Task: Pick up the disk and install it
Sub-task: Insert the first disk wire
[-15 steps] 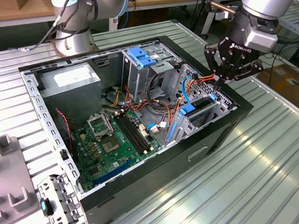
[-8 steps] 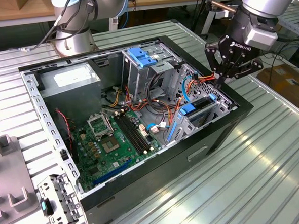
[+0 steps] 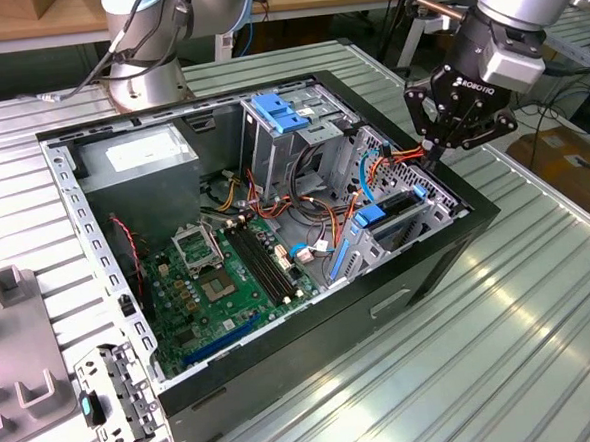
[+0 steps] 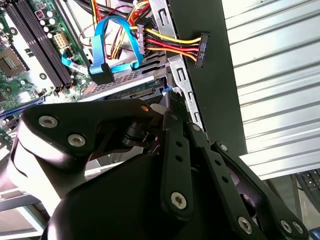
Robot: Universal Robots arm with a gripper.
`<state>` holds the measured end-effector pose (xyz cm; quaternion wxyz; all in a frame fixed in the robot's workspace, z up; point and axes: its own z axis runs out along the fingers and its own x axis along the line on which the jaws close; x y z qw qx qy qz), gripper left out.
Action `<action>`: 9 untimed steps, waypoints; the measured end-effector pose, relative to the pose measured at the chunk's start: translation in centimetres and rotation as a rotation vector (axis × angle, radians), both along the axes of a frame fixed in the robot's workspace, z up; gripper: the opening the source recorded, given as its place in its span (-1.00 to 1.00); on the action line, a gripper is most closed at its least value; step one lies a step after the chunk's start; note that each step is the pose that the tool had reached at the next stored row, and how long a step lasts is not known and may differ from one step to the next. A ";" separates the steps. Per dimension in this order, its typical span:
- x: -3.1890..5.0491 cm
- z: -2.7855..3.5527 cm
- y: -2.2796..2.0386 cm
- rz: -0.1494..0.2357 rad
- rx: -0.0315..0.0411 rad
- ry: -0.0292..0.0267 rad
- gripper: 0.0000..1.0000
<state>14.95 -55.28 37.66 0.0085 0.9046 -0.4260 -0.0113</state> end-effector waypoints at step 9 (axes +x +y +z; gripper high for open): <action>0.02 0.00 0.01 0.152 0.0000 0.0000 -0.79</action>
